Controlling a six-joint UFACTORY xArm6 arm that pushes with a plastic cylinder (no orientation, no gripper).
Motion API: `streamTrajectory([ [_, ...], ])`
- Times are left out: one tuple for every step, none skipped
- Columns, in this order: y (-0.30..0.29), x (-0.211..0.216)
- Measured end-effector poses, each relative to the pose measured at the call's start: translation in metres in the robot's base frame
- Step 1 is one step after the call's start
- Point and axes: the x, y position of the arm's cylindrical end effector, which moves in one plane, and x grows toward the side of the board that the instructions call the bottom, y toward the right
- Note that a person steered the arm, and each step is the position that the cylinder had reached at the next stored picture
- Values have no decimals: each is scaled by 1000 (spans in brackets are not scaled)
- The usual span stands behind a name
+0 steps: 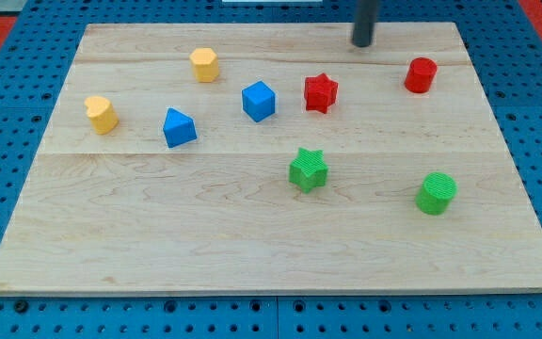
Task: Move the red circle to the red star
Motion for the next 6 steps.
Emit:
streamTrajectory([
  [100, 0],
  [118, 33],
  [85, 79],
  [31, 83],
  [-17, 84],
  [-47, 98],
])
